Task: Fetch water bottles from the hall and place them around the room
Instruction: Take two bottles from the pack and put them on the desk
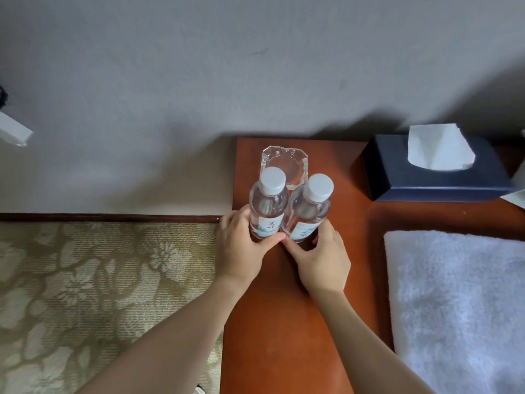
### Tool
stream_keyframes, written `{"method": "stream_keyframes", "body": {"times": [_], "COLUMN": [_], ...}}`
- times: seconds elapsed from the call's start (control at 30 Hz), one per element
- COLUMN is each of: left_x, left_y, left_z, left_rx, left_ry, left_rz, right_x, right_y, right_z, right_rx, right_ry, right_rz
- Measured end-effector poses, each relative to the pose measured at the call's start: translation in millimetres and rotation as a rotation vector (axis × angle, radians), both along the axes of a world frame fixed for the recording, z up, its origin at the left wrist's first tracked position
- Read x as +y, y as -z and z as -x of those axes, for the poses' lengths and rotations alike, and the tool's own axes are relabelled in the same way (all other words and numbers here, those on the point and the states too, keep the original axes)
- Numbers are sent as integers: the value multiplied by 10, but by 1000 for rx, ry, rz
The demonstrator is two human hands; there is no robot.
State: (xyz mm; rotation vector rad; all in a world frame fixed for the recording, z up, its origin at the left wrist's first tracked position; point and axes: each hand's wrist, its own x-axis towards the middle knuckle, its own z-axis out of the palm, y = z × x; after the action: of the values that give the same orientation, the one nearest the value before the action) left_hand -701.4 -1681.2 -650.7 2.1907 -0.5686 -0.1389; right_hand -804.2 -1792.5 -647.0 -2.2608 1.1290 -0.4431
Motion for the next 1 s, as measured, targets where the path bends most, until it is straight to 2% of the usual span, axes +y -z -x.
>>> {"method": "stream_keyframes", "body": {"times": [0.43, 0.8, 0.93, 1.0], "left_x": [-4, 1, 25, -7], "left_y": [61, 141, 94, 122], "left_z": [-49, -71, -28, -53], "left_rx": [-25, -30, 6, 88], "left_ry": [31, 7, 6, 27], "left_rz": [-12, -95, -74, -62], "right_x": [-11, 2, 26, -19], "right_y": [-1, 19, -4, 24], "right_z": [-39, -87, -64, -82], "right_rx": [57, 82, 67, 64], "right_ry": [40, 70, 46, 52], "right_rz": [39, 79, 89, 45]}}
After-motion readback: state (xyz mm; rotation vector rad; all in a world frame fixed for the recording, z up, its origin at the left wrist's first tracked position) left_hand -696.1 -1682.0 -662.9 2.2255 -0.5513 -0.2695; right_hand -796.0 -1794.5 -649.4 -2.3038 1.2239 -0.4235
